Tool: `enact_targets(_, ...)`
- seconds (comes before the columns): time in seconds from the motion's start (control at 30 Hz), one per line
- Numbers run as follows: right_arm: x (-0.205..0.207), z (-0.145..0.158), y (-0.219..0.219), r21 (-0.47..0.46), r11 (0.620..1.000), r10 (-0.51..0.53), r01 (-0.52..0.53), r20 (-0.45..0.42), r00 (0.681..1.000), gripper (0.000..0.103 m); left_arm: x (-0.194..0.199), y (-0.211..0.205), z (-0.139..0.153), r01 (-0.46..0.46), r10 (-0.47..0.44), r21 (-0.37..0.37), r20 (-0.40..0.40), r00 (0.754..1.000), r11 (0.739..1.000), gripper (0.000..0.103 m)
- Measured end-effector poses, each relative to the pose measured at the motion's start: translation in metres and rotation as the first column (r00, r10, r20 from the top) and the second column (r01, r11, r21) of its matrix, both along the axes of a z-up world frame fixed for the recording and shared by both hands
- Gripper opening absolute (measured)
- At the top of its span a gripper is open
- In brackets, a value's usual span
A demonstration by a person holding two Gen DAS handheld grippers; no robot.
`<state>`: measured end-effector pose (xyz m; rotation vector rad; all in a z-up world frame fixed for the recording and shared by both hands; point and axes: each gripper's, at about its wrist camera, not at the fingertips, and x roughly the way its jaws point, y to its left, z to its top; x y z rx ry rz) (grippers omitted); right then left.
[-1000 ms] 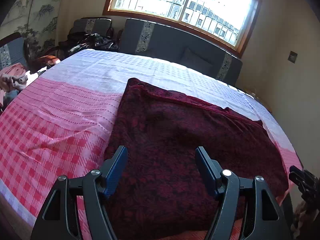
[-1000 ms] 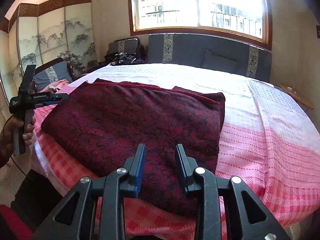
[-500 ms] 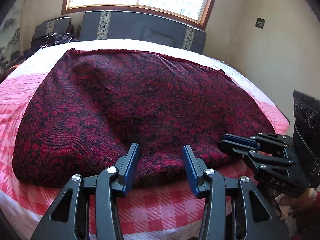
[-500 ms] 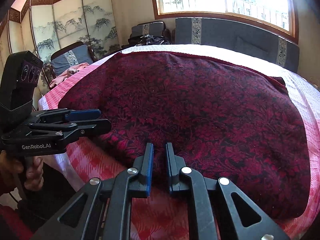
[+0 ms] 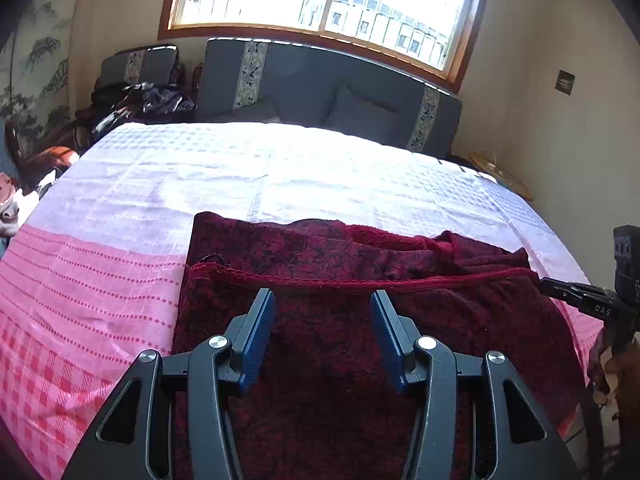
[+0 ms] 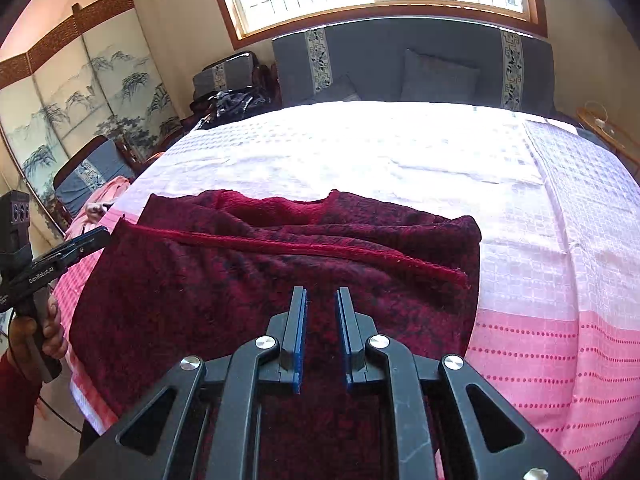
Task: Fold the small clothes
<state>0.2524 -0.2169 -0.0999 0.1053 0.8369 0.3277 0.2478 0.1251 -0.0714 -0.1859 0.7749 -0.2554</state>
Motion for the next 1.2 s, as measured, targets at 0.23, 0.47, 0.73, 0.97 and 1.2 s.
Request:
enact_targets(0.23,0.031,-0.043,-0.023,-0.027,0.997,-0.074,0.072,-0.108,0.991,0.013,0.024,0.022,-0.042,-0.066,0.062,-0.030,-0.121,0.991,0.997,0.051)
enact_targets(0.47,0.030,-0.042,-0.021,-0.052,0.993,-0.106,0.102,-0.090,0.990,0.013,0.019,0.026,-0.038,-0.030,0.024,-0.062,-0.095,0.995,0.998,0.051)
enact_targets(0.73,-0.071,0.027,-0.013,0.039,0.999,-0.017,0.010,0.178,0.984,0.046,-0.025,0.076,0.005,0.105,-0.107,-0.026,-0.082,0.991,0.994,0.073)
enact_targets(0.97,-0.130,0.016,0.035,0.035,0.991,0.120,-0.129,0.186,0.975,0.050,-0.033,0.095,-0.038,0.218,-0.276,-0.245,-0.234,0.932,0.945,0.072)
enact_targets(1.2,-0.135,0.015,0.047,0.094,0.984,0.138,-0.153,0.148,0.979,0.051,-0.013,0.101,-0.056,0.228,-0.306,-0.301,-0.243,0.920,0.926,0.071)
